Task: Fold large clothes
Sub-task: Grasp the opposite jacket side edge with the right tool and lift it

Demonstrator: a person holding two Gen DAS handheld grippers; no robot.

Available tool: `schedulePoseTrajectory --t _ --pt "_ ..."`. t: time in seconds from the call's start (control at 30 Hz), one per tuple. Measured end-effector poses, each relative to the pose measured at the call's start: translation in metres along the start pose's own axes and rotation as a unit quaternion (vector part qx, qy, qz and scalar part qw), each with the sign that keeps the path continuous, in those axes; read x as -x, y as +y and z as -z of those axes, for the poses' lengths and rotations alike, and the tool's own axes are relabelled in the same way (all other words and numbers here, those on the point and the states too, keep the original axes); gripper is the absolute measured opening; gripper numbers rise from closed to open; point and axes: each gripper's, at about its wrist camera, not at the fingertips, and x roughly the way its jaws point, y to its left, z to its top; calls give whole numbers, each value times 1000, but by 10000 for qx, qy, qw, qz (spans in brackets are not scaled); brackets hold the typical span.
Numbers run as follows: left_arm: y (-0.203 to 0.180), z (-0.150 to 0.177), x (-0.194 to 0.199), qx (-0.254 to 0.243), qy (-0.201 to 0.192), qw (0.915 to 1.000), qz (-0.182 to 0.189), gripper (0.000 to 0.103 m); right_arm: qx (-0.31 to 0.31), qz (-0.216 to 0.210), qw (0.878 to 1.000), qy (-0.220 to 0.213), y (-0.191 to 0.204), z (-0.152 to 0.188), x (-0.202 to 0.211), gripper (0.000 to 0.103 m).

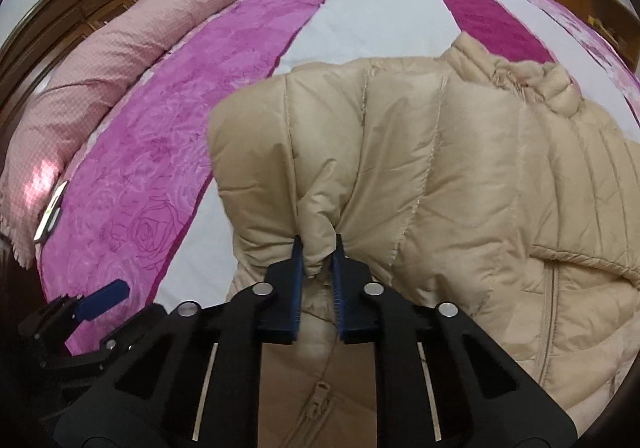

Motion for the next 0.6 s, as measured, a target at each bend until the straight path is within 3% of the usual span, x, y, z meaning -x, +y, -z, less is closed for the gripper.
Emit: schedulePoseTrajectory --t 0.3,0.6 --pt "-15 -4 12 -82 -93 9998 142 63 -27 -322 9972 -668 -14 0 67 8" --pt "-35 -8 20 -217 -158 9994 229 63 -295 -256 9903 -1332 -71 -3 145 8"
